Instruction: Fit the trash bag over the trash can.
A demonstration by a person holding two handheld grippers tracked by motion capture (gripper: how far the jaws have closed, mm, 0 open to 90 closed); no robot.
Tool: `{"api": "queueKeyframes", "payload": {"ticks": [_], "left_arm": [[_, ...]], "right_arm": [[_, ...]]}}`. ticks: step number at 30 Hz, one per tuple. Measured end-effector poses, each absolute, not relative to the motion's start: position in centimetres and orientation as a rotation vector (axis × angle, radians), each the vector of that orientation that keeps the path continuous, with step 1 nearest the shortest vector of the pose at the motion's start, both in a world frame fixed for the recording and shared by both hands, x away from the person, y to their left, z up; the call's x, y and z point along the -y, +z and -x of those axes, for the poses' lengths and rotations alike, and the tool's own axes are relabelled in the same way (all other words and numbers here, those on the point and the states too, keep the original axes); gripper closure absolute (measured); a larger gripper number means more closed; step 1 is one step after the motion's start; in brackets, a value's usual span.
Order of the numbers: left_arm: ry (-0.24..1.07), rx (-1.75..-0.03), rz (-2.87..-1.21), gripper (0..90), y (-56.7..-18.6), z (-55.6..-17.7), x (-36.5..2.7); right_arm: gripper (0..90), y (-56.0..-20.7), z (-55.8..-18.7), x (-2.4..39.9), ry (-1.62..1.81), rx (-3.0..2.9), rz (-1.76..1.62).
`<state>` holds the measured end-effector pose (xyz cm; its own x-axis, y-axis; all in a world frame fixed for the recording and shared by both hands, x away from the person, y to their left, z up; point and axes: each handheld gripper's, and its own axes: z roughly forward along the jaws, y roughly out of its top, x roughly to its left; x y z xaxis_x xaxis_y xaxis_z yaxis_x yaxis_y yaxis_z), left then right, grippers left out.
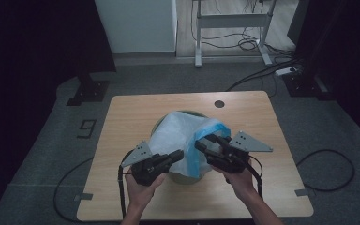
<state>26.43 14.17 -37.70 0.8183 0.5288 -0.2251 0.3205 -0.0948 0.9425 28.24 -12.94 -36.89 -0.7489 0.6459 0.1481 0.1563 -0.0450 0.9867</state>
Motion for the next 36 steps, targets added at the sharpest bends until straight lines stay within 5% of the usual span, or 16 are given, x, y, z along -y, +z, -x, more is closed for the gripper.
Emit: {"api": "queueKeyframes", "payload": {"ticks": [2, 8, 28, 36], "left_arm": [[0.197, -0.669, -1.698, 89.8, -37.7, -26.5, -14.2], [0.202, -0.674, -1.69, 89.7, -37.6, -26.7, -14.1], [0.31, -0.789, -1.575, 89.8, -36.5, -28.7, -15.9], [0.342, -0.808, -1.551, 89.9, -34.7, -30.9, -16.8]], "right_arm": [[53.9, -36.8, -28.3, 13.0, 1.863, -1.871, -0.848], [89.0, -36.2, -28.1, 12.6, 1.782, -1.85, -0.814], [89.3, -37.4, -26.4, 15.7, 1.544, -1.867, -0.798], [89.2, -36.0, -29.0, 16.5, 1.458, -1.859, -0.831]]}}
